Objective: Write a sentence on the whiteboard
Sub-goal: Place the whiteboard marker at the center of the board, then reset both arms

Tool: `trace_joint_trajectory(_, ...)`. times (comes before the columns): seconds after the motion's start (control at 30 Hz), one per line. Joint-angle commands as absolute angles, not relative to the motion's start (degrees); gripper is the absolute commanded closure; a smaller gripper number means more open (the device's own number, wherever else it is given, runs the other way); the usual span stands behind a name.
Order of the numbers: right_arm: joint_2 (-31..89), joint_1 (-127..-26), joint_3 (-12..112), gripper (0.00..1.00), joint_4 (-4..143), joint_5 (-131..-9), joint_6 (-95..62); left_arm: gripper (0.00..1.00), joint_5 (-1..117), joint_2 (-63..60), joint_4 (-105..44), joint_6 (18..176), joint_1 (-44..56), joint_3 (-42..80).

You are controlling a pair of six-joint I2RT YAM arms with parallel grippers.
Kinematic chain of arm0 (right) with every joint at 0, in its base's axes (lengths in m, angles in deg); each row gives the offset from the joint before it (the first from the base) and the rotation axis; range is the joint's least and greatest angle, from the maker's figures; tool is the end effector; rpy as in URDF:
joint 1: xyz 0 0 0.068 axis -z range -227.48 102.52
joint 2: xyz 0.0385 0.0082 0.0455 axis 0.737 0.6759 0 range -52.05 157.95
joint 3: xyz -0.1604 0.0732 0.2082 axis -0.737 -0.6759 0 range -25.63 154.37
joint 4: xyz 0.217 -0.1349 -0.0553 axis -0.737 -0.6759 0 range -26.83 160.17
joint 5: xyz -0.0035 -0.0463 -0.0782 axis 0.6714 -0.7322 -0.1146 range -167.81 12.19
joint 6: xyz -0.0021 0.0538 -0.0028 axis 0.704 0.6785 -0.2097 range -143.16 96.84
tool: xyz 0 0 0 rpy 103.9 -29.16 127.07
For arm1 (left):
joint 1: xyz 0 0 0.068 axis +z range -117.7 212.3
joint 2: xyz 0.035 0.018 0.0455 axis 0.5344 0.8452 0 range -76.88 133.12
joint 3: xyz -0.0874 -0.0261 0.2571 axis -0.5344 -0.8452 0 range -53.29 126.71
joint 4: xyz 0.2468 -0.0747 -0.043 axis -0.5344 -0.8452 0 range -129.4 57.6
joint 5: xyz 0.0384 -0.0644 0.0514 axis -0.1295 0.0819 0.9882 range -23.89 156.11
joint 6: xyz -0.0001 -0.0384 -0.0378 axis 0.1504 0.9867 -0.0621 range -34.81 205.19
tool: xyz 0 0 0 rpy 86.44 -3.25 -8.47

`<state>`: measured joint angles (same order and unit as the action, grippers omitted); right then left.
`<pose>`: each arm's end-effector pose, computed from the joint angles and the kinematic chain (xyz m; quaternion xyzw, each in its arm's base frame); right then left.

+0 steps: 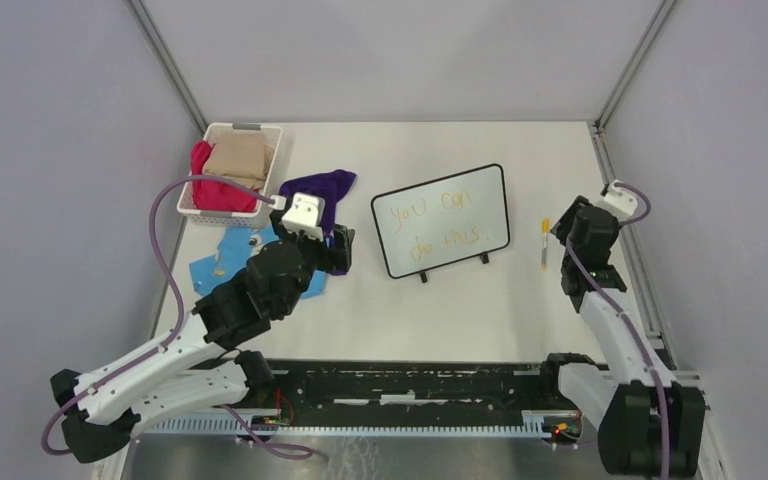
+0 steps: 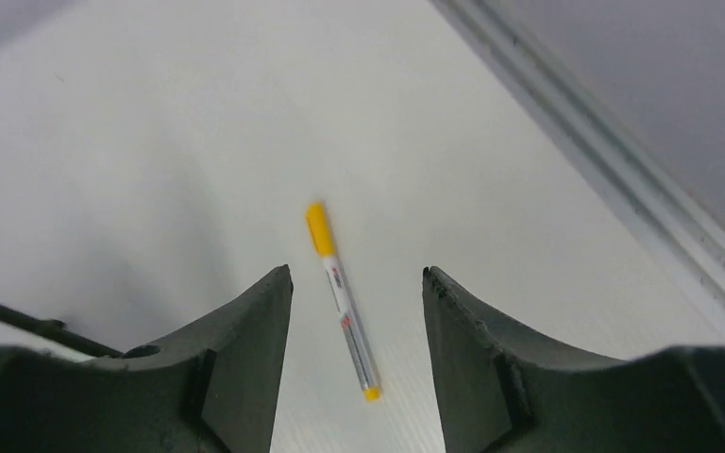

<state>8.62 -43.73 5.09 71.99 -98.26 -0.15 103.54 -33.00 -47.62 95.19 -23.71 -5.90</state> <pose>0.2263 -0.0272 0.2227 0.2841 0.8001 -0.0655 0.5242 0.1133 -0.1294 0.3507 0.1006 0.7552 -0.1171 0.6370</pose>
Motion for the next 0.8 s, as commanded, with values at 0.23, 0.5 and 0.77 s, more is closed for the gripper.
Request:
trace_joint_trajectory(0.23, -9.68, -77.49, 21.6, 0.34, 72.71, -122.2, -11.05, 0.07, 109.13, -33.75, -43.25, 96.13, -24.14, -6.6)
trace_joint_trajectory(0.5, -7.44, -101.75, 26.89, 0.33, 74.36, -135.3, -24.65, 0.04, 108.7, -31.59, -49.78, 107.45, -24.65, -0.25)
trace_joint_trajectory(0.77, 4.23, -108.84, 30.67, 0.14, 78.72, -149.82, -30.51, 0.0, 123.65, -25.75, -65.82, 129.28, -24.66, 9.3)
